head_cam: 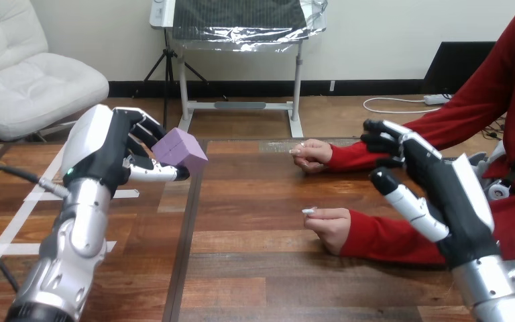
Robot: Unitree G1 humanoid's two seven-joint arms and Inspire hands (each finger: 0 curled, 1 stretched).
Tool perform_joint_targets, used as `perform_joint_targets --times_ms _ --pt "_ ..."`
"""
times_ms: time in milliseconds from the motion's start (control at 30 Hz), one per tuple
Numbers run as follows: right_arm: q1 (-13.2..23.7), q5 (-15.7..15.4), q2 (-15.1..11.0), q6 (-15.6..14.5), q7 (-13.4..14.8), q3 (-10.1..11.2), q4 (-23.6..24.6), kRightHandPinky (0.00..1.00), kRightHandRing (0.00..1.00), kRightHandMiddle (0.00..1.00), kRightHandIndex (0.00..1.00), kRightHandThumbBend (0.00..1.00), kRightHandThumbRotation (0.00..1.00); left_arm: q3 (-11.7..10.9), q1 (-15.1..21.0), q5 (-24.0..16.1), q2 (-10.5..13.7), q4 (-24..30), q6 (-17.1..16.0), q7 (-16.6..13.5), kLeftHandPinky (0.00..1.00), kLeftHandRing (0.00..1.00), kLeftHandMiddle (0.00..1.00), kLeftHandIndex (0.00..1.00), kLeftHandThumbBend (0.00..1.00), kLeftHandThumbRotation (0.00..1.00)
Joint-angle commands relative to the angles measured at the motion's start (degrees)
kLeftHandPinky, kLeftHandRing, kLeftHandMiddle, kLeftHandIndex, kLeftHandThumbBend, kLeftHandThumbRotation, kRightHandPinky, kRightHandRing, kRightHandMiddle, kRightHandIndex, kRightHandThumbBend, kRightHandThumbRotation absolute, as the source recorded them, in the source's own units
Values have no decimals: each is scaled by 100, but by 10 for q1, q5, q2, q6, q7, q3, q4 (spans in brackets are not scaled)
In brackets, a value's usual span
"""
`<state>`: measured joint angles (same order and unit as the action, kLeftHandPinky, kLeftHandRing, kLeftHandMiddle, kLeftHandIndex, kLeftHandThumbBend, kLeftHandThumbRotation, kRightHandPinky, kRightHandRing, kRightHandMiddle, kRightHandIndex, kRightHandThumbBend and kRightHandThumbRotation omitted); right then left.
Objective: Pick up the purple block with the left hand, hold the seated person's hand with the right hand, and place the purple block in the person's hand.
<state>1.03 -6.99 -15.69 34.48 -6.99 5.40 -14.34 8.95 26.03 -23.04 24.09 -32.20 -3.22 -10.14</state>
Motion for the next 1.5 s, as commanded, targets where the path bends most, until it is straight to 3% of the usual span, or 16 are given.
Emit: perform_joint_targets --times_ms 0,467,867,1333,1467 --pt "53 -9 -25 22 12 13 -9 77 81 82 84 77 87 -24 2 9 3 65 9 6 45 45 47 48 73 0" --pt "72 -25 -70 20 5 7 -37 75 82 84 84 86 84 -42 -26 31 -7 108 30 24 36 41 45 48 72 0" --pt "88 -35 -101 17 -6 -2 -68 74 82 85 84 91 80 -53 -39 48 -12 119 27 30 34 41 45 48 70 0" --pt "92 -87 -129 -31 -11 -19 -61 72 84 87 86 92 82 -53 -37 52 -17 110 25 32 29 36 43 48 70 0" --pt "96 -95 -137 -30 -14 -23 -69 72 84 87 87 93 83 -55 -37 56 -21 107 21 32 28 35 42 47 70 0"
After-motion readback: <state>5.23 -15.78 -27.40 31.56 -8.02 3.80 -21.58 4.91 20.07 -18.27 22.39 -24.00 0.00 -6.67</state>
